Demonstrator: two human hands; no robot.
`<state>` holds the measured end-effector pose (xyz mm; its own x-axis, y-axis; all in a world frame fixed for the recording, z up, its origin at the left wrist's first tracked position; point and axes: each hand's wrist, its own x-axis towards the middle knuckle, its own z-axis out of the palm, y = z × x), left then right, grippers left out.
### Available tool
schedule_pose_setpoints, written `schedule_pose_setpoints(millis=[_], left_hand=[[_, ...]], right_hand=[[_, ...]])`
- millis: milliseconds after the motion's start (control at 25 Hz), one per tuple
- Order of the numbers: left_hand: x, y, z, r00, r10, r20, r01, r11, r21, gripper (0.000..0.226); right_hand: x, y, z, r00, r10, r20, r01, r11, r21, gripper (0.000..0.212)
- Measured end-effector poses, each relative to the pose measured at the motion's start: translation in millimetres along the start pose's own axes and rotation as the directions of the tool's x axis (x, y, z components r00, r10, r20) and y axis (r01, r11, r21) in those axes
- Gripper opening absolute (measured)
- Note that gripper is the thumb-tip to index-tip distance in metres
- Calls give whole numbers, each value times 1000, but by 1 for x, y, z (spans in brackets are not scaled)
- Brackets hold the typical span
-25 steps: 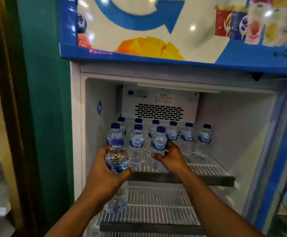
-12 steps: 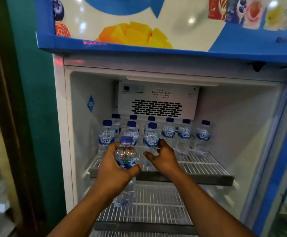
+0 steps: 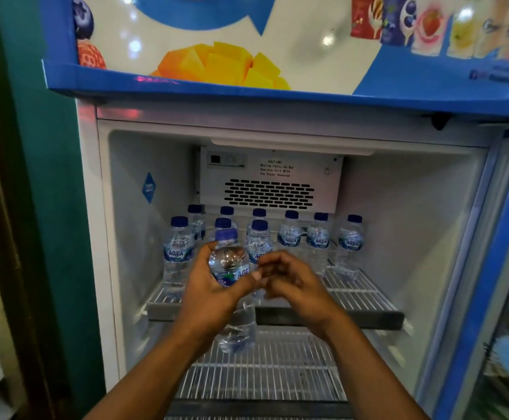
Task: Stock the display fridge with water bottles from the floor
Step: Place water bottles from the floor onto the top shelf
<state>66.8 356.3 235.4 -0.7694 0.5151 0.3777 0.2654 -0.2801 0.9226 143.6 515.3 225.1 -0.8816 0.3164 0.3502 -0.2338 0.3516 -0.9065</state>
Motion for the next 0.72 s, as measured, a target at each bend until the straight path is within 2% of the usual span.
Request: schedule_pose_setpoints(millis=[40, 80, 120, 200, 280, 400, 480, 520, 600, 720], left_hand=[[2, 1, 4, 1000, 17, 18, -16, 999, -42, 54], [4, 2, 8, 998, 37, 42, -34, 997, -69, 51], [6, 3, 12, 996, 57, 70, -51, 995, -86, 49], [13, 5, 19, 988, 79, 134, -64, 992, -109, 51], [20, 2, 20, 974, 95, 206, -77, 993, -90, 61], [25, -14, 16, 968, 134, 211, -170, 972, 164, 60], [27, -34, 11, 975, 162, 153, -209, 905, 370, 45], [29, -46, 9, 976, 171, 134, -214, 859, 466, 38], [34, -65, 7, 977, 162, 136, -211, 775, 596, 34], [40, -79, 8, 985, 114, 130, -173, 705, 687, 36]], right_hand=[[-10, -9, 0, 979, 7, 202, -18, 998, 52, 33], [-16, -16, 1, 949, 5, 316, -22, 998, 51, 39], [-20, -20, 4, 945, 8, 328, -11, 1000, 8, 45], [-21, -24, 7, 978, -10, 210, 26, 997, -70, 50], [-22, -21, 3, 995, -27, 93, 35, 996, -77, 51], [-15, -8, -15, 980, -6, -197, -14, 995, -101, 54], [-3, 9, -30, 917, 18, -397, -82, 986, -146, 53], [5, 19, -37, 893, 19, -450, -112, 978, -179, 53], [17, 38, -44, 882, 33, -471, -170, 953, -251, 55], [26, 54, -43, 903, 33, -428, -225, 885, -408, 65]])
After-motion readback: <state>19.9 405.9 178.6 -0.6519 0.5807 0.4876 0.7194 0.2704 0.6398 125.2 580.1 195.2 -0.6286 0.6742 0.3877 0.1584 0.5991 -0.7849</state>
